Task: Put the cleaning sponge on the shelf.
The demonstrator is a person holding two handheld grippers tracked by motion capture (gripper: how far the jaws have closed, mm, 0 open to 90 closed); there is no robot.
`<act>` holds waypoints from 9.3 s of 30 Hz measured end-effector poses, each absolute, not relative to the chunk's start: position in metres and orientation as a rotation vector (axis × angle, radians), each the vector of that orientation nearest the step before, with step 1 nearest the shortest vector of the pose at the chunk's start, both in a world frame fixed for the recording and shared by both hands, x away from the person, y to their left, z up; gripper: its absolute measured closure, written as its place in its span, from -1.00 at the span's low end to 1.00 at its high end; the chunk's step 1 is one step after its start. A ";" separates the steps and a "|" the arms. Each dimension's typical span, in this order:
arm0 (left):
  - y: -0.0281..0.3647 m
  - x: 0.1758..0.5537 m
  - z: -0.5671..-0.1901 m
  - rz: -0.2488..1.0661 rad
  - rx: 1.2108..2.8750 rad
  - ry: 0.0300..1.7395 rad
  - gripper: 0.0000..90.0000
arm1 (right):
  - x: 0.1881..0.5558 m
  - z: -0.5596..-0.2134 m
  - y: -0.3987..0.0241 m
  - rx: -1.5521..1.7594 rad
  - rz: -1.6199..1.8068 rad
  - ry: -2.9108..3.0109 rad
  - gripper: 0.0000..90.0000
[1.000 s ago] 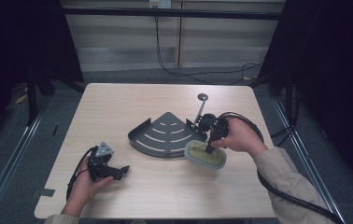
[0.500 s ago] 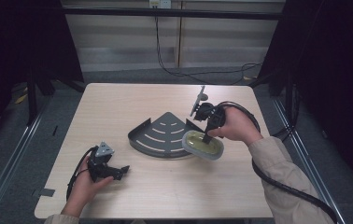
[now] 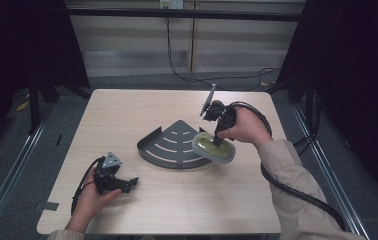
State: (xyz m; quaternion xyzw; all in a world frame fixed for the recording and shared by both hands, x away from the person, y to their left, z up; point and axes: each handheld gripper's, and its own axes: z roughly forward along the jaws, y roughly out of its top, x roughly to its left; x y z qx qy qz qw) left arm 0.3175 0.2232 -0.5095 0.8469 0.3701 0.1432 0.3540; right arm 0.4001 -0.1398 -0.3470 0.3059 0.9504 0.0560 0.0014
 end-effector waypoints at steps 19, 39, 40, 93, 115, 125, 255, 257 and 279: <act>0.223 0.318 -0.510 0.371 2.189 0.956 -0.91 | 0.421 -0.350 -0.125 1.023 0.183 2.936 0.58; 0.223 0.318 -0.509 0.367 2.190 0.956 -0.91 | 0.438 -0.356 -0.111 1.037 0.183 2.921 0.57; 0.223 0.318 -0.509 0.366 2.191 0.955 -0.91 | 0.439 -0.356 -0.111 1.034 0.178 2.920 0.57; 0.223 0.317 -0.510 0.370 2.188 0.957 -0.91 | 0.455 -0.389 -0.093 1.151 0.171 2.902 0.57; 0.223 0.318 -0.510 0.371 2.189 0.957 -0.91 | 0.458 -0.407 -0.095 1.159 0.149 2.909 0.57; 0.223 0.317 -0.510 0.372 2.189 0.953 -0.91 | 0.458 -0.414 -0.097 1.178 0.157 2.899 0.57; 0.223 0.316 -0.510 0.369 2.185 0.954 -0.91 | 0.437 -0.404 -0.130 1.289 0.183 2.803 -0.50; 0.223 0.316 -0.510 0.369 2.185 0.954 -0.91 | 0.435 -0.403 -0.130 1.286 0.176 2.807 -0.50; 0.223 0.317 -0.510 0.371 2.183 0.954 -0.91 | 0.415 -0.394 -0.147 1.216 0.223 2.826 -0.47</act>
